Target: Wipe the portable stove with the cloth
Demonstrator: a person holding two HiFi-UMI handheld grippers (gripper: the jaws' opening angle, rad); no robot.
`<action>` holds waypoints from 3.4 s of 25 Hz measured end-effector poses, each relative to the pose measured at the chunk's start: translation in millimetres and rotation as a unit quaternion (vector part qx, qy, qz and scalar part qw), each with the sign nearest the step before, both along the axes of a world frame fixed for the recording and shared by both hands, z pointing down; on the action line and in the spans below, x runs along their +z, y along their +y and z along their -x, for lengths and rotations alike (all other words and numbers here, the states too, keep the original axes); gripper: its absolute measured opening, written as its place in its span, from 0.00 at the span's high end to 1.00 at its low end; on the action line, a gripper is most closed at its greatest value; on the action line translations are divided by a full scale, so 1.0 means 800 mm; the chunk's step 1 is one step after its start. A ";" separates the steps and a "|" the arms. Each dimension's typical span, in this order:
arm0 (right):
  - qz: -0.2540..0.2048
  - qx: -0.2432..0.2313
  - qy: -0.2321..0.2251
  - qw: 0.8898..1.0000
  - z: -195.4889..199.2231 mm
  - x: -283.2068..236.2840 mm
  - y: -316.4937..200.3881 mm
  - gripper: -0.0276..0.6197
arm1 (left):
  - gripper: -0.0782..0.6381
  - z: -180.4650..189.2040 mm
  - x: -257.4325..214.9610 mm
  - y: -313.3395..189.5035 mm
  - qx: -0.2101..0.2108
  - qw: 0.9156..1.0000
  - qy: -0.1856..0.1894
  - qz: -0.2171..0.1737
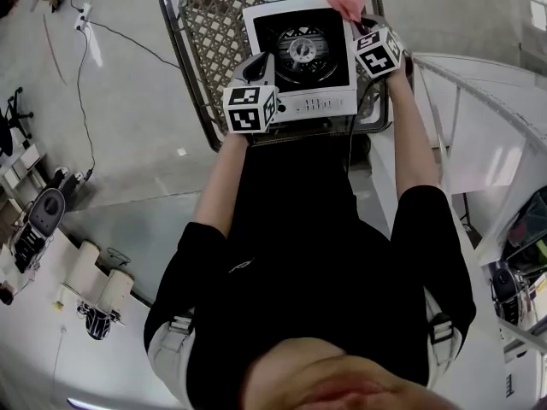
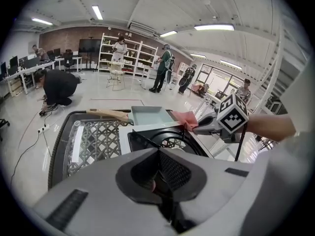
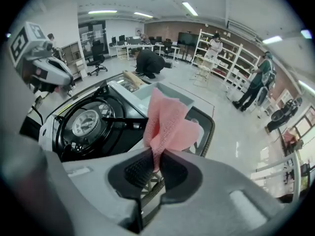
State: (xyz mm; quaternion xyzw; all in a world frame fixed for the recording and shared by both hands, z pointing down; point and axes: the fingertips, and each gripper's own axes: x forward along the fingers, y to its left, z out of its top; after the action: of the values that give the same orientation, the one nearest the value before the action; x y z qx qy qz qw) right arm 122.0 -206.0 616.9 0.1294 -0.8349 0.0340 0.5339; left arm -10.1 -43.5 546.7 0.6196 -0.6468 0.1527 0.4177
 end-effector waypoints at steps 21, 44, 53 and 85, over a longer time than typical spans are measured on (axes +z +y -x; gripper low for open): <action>-0.147 0.239 -0.194 0.940 0.001 -0.186 0.084 0.92 | 0.89 0.044 -0.104 0.034 0.030 0.991 -0.023 -0.132; -0.200 0.270 -0.281 0.899 0.048 -0.316 0.336 0.93 | 0.89 0.045 -0.221 0.179 0.098 0.967 -0.022 -0.235; -0.217 0.255 -0.329 0.883 0.026 -0.380 0.362 0.93 | 0.89 0.016 -0.272 0.194 0.090 0.958 -0.042 -0.268; -0.278 0.231 -0.369 0.856 -0.041 -0.448 0.374 0.93 | 0.89 -0.087 -0.352 0.186 0.103 0.923 -0.108 -0.353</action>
State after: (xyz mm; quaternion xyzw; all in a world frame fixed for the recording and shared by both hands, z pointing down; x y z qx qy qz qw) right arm 155.1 93.5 258.2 0.4395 -0.8915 -0.0316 0.1048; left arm 59.6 105.4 265.2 0.7701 -0.6324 0.0230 0.0809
